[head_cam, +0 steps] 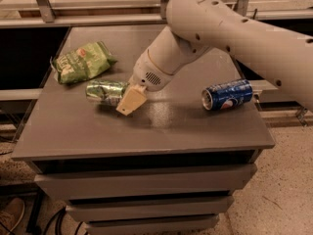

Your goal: Place green can upright

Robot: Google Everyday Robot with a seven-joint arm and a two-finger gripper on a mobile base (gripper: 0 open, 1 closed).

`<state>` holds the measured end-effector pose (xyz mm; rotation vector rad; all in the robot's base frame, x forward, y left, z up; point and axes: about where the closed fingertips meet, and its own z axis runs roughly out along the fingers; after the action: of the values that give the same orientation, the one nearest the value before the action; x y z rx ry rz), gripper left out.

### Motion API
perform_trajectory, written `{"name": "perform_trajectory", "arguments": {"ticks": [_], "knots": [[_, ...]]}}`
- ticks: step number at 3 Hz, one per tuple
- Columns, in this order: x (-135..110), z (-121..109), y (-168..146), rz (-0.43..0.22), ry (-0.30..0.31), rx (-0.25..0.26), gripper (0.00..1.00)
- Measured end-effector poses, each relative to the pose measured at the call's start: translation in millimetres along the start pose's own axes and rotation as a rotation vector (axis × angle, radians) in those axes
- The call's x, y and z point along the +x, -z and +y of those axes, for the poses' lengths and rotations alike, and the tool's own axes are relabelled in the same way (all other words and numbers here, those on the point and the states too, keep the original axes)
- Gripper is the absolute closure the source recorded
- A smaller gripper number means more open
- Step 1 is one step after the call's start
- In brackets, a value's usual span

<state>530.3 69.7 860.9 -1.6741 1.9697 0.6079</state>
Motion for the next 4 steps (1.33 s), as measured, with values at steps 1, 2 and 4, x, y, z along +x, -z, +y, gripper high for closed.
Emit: {"name": "perform_trajectory", "arguments": {"ticks": [1, 2, 4], "knots": [[-1, -1, 8, 0.048, 0.027, -0.021, 1.00], [-1, -2, 16, 0.086, 0.044, -0.021, 1.00], [1, 0, 27, 0.177, 0.072, 0.030, 1.00]]}}
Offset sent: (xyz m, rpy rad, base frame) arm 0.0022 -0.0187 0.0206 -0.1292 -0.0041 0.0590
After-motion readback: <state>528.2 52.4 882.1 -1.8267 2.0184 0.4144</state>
